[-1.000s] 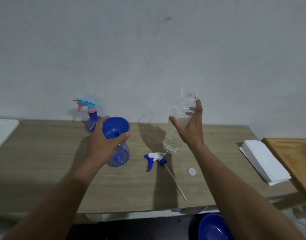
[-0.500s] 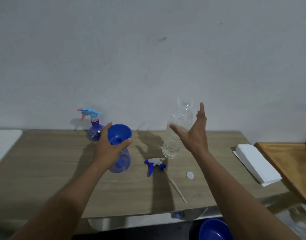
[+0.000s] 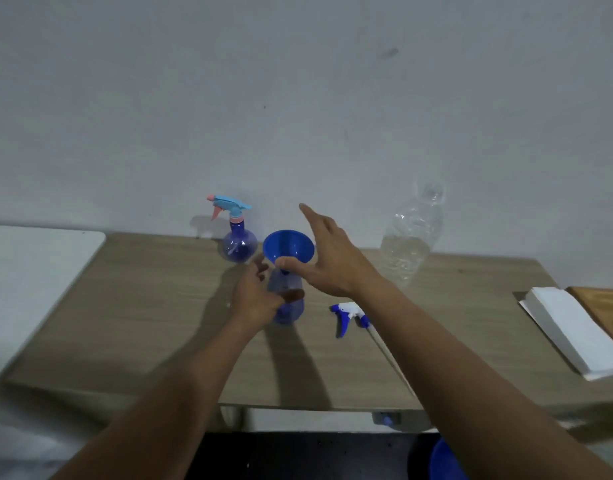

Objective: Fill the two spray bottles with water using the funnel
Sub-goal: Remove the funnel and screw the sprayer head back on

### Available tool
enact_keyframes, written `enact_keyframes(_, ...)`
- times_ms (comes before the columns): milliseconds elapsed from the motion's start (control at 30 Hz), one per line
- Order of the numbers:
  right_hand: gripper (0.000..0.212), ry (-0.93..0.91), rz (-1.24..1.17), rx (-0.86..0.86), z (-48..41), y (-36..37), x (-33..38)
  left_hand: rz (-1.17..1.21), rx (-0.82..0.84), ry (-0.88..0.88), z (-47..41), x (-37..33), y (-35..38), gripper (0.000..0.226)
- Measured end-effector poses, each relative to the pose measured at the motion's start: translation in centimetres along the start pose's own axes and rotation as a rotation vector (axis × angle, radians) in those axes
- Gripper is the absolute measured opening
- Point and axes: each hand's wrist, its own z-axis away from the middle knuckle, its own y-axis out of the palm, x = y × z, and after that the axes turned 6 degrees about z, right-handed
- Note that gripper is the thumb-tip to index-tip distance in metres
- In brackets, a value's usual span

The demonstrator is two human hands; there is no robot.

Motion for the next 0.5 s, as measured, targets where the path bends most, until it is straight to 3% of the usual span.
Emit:
enact_keyframes(67, 0.101, 0.005, 0.053, 0.097, -1.2, 0.5, 0.6, -0.109, -0.017, -0.003, -0.4, 0.8, -0.4, 0.066)
enact_keyframes(133, 0.095, 0.009, 0.112, 0.147, -2.3, 0.8, 0.8, -0.215, 0.012, 0.017, -0.5, 1.4, -0.8, 0.063)
enact_keyframes(333, 0.085, -0.010, 0.164, 0.245, -3.7, -0.4, 1.6, -0.208, 0.099, 0.075, -1.0, 2.3, -1.5, 0.042)
enact_keyframes(500, 0.072, 0.015, 0.118, 0.262, -3.6, -1.5, 1.3, -0.207, 0.122, 0.134, -0.6, 2.3, -1.7, 0.039)
